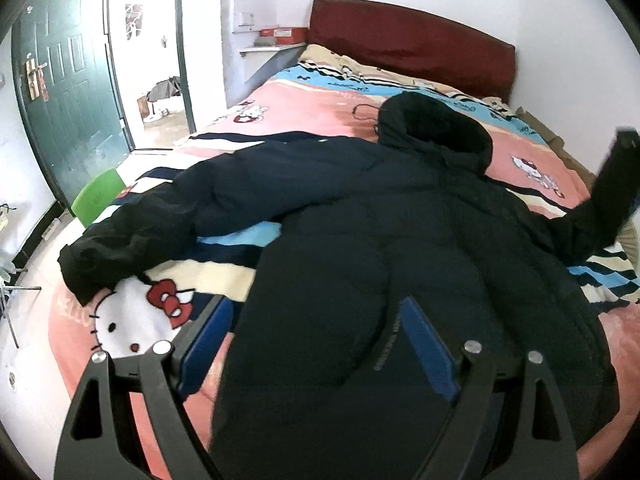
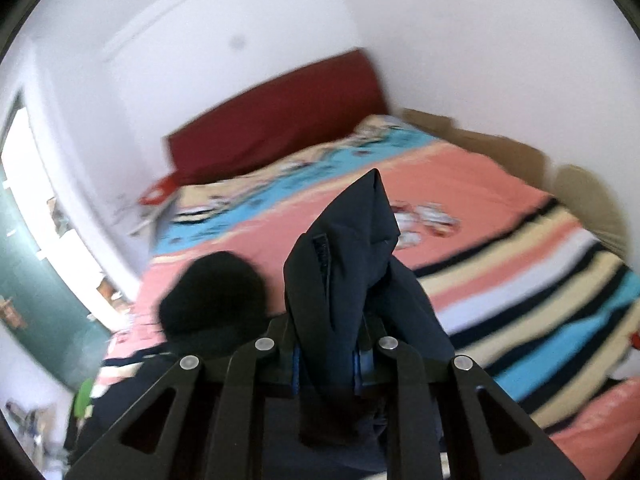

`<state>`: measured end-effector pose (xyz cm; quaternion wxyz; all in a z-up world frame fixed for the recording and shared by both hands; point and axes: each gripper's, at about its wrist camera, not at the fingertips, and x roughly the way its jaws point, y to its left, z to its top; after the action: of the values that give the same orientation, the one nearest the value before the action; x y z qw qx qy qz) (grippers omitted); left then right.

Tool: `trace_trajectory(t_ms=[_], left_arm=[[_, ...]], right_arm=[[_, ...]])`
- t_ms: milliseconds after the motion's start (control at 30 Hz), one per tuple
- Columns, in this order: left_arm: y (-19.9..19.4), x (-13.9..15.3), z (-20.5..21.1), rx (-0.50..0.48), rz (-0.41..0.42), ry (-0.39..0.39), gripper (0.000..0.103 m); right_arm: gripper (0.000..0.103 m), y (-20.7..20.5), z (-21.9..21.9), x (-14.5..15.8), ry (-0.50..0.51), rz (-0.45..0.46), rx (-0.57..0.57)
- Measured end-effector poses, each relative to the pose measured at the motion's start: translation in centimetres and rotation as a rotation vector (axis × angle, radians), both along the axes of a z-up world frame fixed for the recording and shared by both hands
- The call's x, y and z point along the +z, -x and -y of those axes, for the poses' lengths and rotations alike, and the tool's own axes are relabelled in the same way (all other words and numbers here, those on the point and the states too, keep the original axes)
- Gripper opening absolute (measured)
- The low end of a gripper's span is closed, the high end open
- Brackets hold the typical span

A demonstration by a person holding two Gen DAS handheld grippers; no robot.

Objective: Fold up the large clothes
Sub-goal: 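Grasp the sleeve nearest the right tool and fold it across the jacket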

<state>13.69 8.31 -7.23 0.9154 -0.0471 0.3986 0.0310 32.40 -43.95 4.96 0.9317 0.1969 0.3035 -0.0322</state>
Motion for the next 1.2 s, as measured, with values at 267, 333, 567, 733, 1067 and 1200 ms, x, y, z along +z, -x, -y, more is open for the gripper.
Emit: trace_trajectory(t_ms=[267, 333, 567, 733, 1067, 1200], left_arm=[[1.1, -0.4, -4.4, 0.073, 0.037, 0.022, 0.087], [1.3, -0.6, -5.6, 0.094, 0.04, 0.028, 0.087], [2.0, -1.6, -9.4, 0.161, 0.035, 0.029, 0.087], [2.5, -2.6, -11.5, 0.203, 0.011, 0.052, 0.087], [2.8, -3.0, -12.5, 0.215, -0.014, 0.088, 0.087], [2.3, -2.2, -12.0, 0.21, -0.019, 0.085, 0.087]], right_arm=[[0.018, -4.5, -15.5, 0.7, 0.03, 0.009, 0.238], [0.018, -5.4, -18.7, -0.6, 0.035, -0.013, 0.283], [0.018, -6.5, -29.6, -7.6, 0.125, -0.132, 0.407], [0.019, -6.6, -35.9, -12.7, 0.221, -0.222, 0.445], [0.042, -5.3, -43.2, -19.9, 0.315, -0.343, 0.564], [0.068, -4.0, -44.7, -18.4, 0.294, -0.297, 0.656]])
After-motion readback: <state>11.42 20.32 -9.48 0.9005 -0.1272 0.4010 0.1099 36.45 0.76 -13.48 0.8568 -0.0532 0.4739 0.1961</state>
